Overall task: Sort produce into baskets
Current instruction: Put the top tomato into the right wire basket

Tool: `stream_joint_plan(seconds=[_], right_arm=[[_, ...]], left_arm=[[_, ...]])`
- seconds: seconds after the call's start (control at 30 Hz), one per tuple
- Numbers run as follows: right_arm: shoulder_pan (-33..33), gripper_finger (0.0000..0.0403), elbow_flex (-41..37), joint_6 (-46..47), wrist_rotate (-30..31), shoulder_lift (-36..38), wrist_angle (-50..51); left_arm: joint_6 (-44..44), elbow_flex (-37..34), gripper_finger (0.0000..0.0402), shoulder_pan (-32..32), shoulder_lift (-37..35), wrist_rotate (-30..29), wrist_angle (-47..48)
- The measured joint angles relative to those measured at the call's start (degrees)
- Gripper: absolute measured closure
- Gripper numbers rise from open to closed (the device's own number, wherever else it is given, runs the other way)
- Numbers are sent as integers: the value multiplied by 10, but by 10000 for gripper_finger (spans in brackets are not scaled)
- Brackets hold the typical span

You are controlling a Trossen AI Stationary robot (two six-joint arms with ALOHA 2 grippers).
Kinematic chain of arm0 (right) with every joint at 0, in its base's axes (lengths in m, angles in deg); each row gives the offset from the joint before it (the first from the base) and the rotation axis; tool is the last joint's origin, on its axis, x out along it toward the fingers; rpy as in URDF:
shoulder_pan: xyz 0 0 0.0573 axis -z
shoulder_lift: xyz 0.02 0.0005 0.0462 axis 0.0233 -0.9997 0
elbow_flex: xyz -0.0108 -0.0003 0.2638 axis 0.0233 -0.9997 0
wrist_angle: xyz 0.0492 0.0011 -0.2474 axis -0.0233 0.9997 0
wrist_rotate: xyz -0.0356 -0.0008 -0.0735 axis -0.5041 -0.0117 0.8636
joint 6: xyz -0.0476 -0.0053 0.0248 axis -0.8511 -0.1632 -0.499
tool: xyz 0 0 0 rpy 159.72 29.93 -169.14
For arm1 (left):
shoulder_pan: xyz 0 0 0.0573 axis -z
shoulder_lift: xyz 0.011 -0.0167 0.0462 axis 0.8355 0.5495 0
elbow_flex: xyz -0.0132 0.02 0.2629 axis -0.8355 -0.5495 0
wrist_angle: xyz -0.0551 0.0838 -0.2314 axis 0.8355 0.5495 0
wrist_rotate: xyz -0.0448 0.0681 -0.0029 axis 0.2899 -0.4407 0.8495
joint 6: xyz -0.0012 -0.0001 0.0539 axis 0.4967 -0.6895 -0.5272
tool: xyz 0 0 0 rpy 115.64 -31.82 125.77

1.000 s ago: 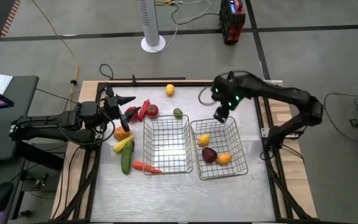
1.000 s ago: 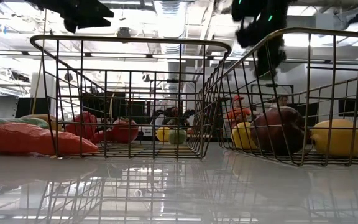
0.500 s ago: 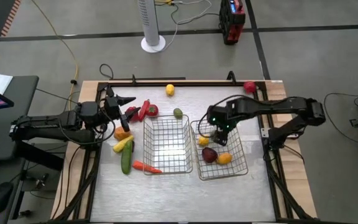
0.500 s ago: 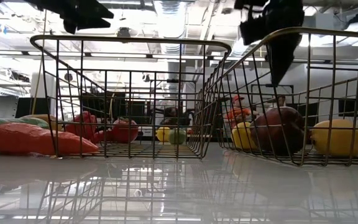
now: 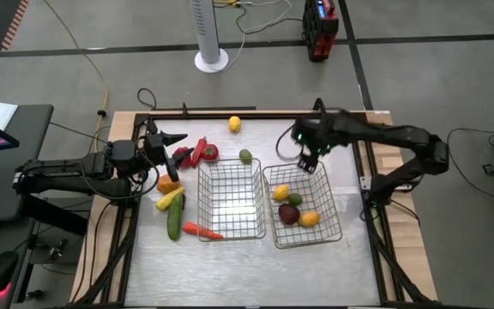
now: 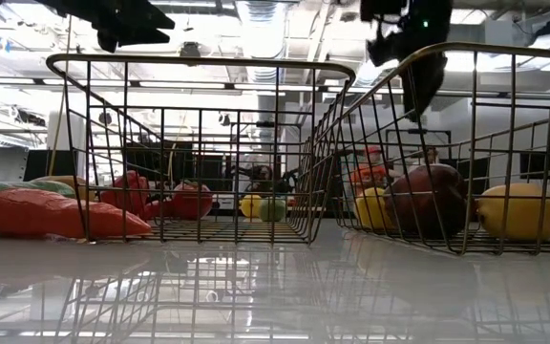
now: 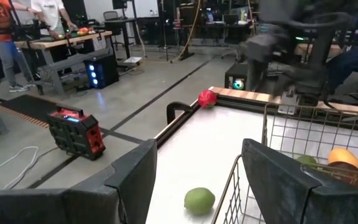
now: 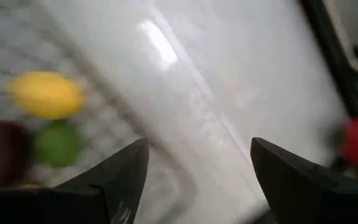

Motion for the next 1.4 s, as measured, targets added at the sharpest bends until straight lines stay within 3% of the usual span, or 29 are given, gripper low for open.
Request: stream_joint_plan(seconds=[0.23,0.5,0.67,0.87,1.07,1.2,1.4], right_arm=[[163,69,-29,-60,1,3,4],[292,33,-34,-78,0,3,-59],[327,21,-34,-80,0,-19,-108],[360,21,-19,-111,58,-90,-138],[428,22,8,-103,67,-163,-139],[441,23,20,-74,70,-212,-142],[438,23,39,-45,124,-261,-122]], left_arm=[[0,0,178,0,0,0,3],[-2,0,178,0,0,0,0],[-2,0,178,0,0,0,-1],[-7,0,178,0,0,0,-1],[-7,0,178,0,0,0,-1],[-17,0,178,0,0,0,-1],[-17,0,178,0,0,0,4]])
